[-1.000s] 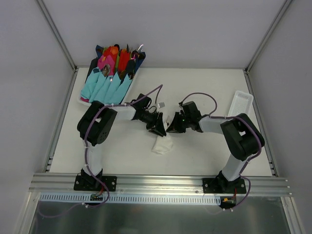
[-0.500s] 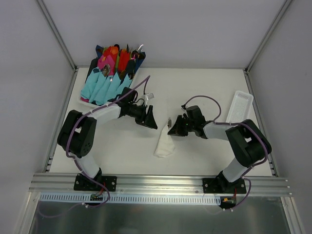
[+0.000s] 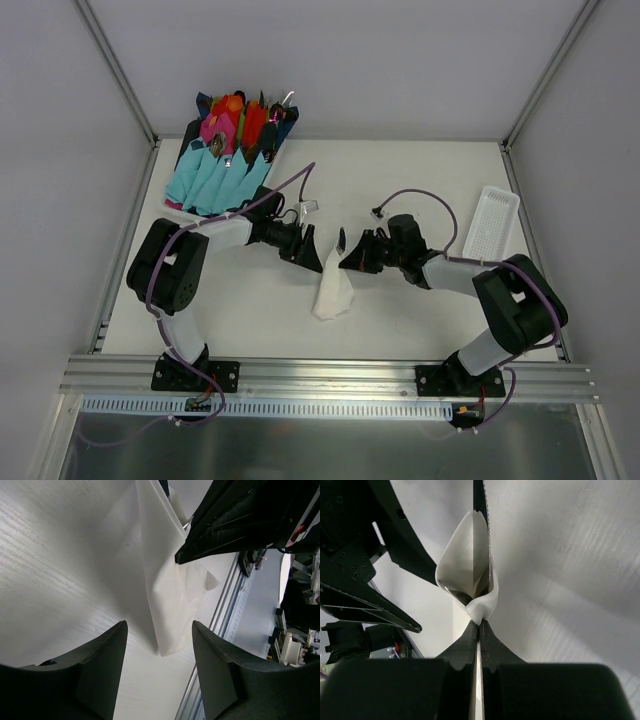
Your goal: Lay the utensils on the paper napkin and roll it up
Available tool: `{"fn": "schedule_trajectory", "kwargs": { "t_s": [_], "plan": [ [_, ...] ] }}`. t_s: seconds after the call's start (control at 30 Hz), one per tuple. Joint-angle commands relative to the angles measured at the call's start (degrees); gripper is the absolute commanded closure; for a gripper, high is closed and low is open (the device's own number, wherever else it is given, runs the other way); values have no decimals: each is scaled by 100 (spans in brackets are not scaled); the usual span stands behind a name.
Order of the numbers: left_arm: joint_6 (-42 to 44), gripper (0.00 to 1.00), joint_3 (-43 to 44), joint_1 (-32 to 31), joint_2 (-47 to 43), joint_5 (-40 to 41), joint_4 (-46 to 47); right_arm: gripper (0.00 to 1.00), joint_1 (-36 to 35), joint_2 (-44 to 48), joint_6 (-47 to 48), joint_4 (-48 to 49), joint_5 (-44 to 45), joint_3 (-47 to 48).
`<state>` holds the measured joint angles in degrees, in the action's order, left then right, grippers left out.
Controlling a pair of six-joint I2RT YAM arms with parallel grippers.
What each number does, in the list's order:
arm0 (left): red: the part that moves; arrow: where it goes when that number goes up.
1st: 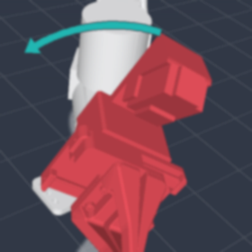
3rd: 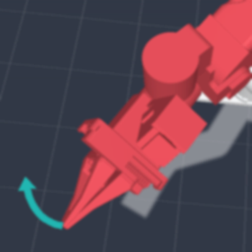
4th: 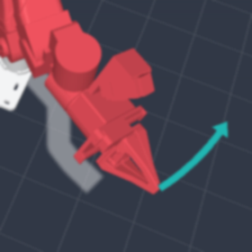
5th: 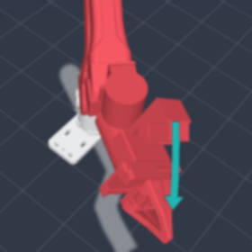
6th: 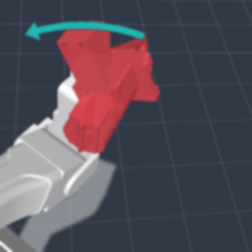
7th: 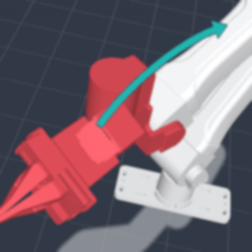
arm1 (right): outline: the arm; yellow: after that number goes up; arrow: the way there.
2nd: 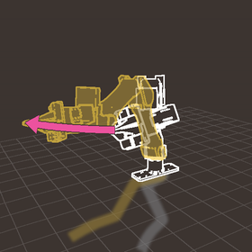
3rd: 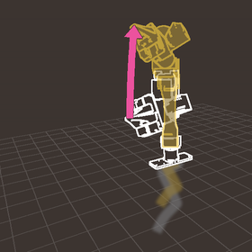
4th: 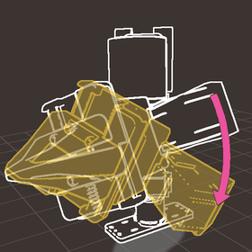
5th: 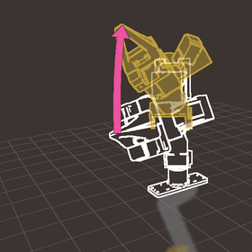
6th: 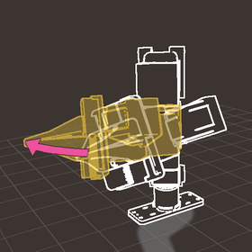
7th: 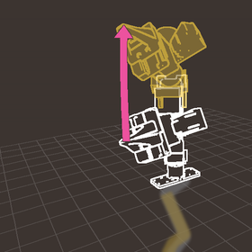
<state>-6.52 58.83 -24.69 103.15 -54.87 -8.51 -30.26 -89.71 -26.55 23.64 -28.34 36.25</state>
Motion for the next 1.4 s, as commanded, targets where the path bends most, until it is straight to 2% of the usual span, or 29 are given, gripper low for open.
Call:
{"fn": "schedule_trajectory", "kwargs": {
  "t_s": [0.0,0.17,0.4,0.77,1.07,1.13,1.23,1.27,1.37],
  "plan": [
    [231,45,-152,-18,3,-445,726,100,3,296,-96,650,-365,-39],
    [546,43,-275,-281,-76,-516,1071,100,-6,314,-193,940,-576,-92],
    [433,44,-319,-353,73,-270,1580,100,-24,358,-272,1266,-761,-232],
    [275,50,-407,-370,108,-1016,2170,100,-24,349,-377,1477,-928,-232],
    [126,52,-600,-414,56,-1201,2415,100,-24,349,-527,1609,-989,-250],
    [108,55,-609,-423,56,-1245,2416,100,-24,358,-545,1609,-989,-250],
    [46,64,-644,-432,-6,-1210,2460,100,-24,393,-553,1609,-1007,-241],
    [11,70,-645,-432,-15,-1210,2495,100,-32,410,-553,1609,-1007,-241],
    [-270,77,-671,-432,-76,-1227,2670,100,-32,446,-562,1609,-1051,-224]
  ]
}}
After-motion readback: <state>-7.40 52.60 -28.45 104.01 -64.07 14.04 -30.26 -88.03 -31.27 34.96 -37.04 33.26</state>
